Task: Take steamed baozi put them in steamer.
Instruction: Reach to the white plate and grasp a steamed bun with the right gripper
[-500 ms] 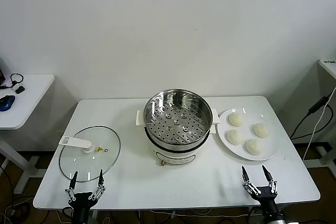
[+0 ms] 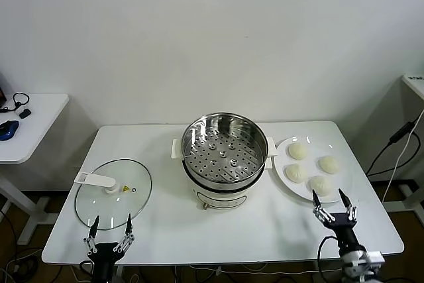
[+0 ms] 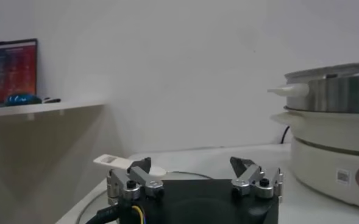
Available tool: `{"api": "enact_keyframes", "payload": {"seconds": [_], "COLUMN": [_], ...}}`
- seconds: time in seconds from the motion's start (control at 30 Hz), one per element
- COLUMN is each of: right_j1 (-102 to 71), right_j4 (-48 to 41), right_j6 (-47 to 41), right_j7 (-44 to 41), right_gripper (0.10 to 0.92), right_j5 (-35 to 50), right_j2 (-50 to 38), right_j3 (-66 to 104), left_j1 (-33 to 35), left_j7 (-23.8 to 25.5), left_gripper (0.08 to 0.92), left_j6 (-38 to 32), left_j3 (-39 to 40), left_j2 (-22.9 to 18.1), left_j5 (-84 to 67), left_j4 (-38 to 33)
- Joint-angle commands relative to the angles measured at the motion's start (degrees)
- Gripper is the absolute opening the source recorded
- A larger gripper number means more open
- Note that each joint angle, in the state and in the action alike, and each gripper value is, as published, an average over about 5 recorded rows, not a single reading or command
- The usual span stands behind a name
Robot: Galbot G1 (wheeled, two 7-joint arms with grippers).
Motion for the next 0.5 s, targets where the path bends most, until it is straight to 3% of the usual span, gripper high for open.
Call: {"api": "enact_keyframes", "payload": {"seconds": [0.03, 0.3, 0.5], "right_j1": [8.7, 18.6, 26.8], "right_j4": [0.6, -1.0, -3.5], "right_j6": [-13.6, -25.3, -30.7], "right_j7": [1.4, -1.2, -9.6], "right_gripper": [0.823, 0.823, 0.823], "right_j5": [-1.5, -7.7, -12.2], "right_j2": [-5.3, -12.7, -19.8], "right_j3": [-0.1, -5.8, -11.5], "left_j1": [0.2, 0.5, 0.1], "left_j7": [0.0, 0.1, 0.3], "left_gripper": [0.823, 0.823, 0.823], "left_j6": [0.2, 0.1, -0.2], "left_j3": [0.1, 0.7, 1.0], "left_j2": [0.1, -0.1, 0.0], "left_j5": [0.8, 2.0, 2.6], "left_j4": [-0.3, -0.3, 0.0]}}
